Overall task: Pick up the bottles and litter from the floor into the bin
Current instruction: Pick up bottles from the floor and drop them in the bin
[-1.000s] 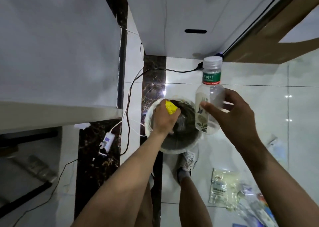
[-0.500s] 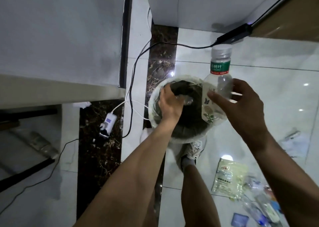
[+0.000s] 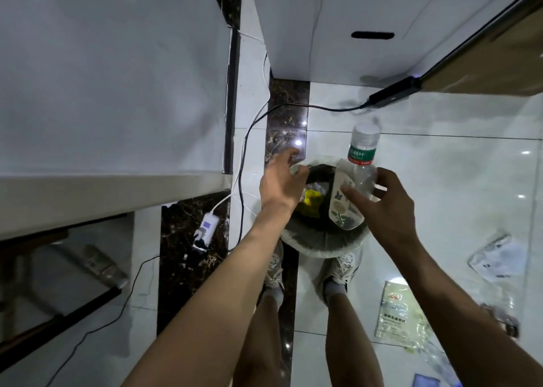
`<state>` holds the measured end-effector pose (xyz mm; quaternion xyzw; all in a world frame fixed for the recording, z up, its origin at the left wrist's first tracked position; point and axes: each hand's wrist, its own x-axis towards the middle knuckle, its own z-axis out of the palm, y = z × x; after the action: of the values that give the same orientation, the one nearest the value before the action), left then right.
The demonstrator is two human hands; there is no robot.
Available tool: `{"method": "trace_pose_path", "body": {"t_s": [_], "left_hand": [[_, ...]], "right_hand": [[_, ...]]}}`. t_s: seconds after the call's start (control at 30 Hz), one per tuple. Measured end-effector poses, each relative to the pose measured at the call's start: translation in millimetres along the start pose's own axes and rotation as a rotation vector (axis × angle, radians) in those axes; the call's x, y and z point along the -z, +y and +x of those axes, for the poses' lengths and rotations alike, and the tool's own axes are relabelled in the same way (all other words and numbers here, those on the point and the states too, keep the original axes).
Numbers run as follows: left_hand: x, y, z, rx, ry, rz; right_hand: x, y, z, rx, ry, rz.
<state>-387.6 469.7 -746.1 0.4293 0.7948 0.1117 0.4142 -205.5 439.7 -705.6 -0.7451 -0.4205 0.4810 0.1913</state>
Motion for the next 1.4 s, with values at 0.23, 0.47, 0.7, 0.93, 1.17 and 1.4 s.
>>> {"method": "trace_pose_path", "body": {"t_s": [0.23,0.47,0.7,0.93,1.17,1.4], "left_hand": [[11,-3,-10,0.002,0.043,0.006],[3,-12,-9,0.012,0.019,-0.001],[-9,-19,-7,0.047,-0.019,-0.083],[-7,-26,-9,0.031,-0.034,-0.065],[9,-16,-1,-0.051,-0.011,0.051],[26,12,-6,-0.091,-0.008,0.049]], "right_hand": [[-36,35,-7,-0.143,0.054,-0.029],[-74,82,-3,-0.299,0.021,-0.024],[-86,98,13,-0.326,-0.039,-0.090],[-93,121,21,-0.584,-0.323,-0.108],[-85,76,22,-0.396,-0.360,-0.179],[-52,17,28,-0.240,-0.380,-0.209]]}}
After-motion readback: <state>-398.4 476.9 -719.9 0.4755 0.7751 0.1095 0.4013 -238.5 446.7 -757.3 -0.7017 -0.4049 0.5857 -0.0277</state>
